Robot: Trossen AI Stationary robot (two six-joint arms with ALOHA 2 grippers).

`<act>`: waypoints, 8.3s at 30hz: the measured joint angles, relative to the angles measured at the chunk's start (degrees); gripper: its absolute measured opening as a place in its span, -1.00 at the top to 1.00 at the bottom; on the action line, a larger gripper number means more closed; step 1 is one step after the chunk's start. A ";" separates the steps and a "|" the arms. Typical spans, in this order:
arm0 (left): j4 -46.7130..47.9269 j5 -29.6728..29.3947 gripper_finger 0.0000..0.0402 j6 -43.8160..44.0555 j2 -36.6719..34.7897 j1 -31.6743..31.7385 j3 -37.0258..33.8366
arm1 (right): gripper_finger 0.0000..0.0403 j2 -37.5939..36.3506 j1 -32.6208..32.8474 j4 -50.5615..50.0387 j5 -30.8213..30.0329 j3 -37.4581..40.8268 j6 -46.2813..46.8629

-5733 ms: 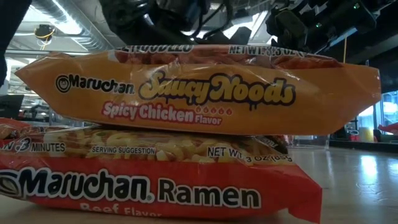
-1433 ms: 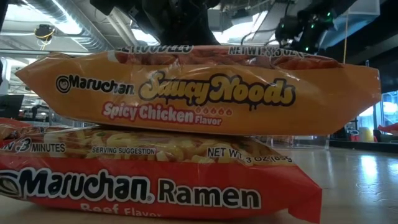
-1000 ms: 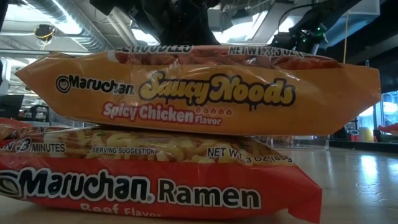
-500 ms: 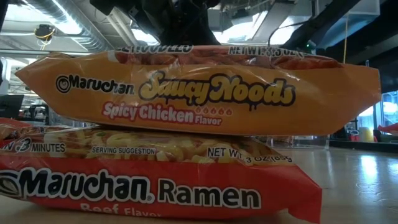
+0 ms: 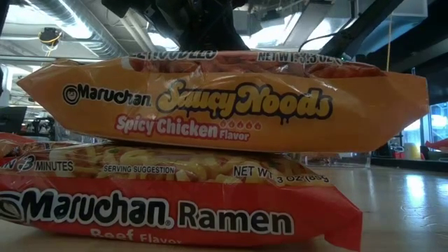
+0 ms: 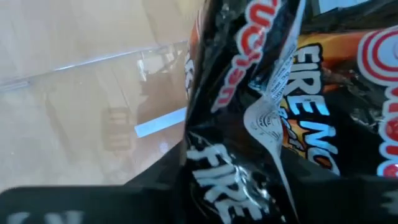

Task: Sort Maruchan noodles
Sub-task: Put the black noodle pack into the right transparent bin

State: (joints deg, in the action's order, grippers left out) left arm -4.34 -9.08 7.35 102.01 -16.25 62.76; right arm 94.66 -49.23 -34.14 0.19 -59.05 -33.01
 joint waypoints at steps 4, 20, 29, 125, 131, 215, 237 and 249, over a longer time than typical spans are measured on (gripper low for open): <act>0.00 0.01 0.44 -0.02 0.00 -0.01 0.01 | 0.04 0.17 0.09 0.24 -2.53 0.00 0.22; 0.00 0.90 0.44 -0.31 0.01 0.00 0.04 | -0.20 -4.10 0.13 -0.46 -8.63 0.00 0.79; 0.00 0.90 0.44 -0.22 0.01 -0.01 0.04 | -0.20 -10.27 0.98 -2.86 -8.69 -0.04 3.20; 21.44 3.83 0.44 18.58 -22.76 12.76 -23.19 | -0.20 -3.26 64.59 55.89 -15.02 18.06 50.83; 23.94 2.11 0.44 18.00 -28.01 9.67 -19.93 | -0.20 3.12 64.51 55.39 -13.86 10.68 47.46; -12.60 -2.16 0.44 27.49 -19.43 0.83 -32.54 | -0.20 8.31 55.96 22.67 -5.11 -5.20 64.30; -5.83 -11.48 0.44 26.53 -11.20 -2.93 -33.03 | -0.58 18.90 53.63 37.76 -0.54 -5.20 73.60; -15.15 -12.15 0.44 24.79 -5.55 -2.62 -32.99 | -0.57 18.92 53.70 41.63 1.82 -5.20 74.81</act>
State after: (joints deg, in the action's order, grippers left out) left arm -19.49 -21.23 32.14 96.46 -18.87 29.77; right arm 113.58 4.47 7.49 2.01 -64.25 41.79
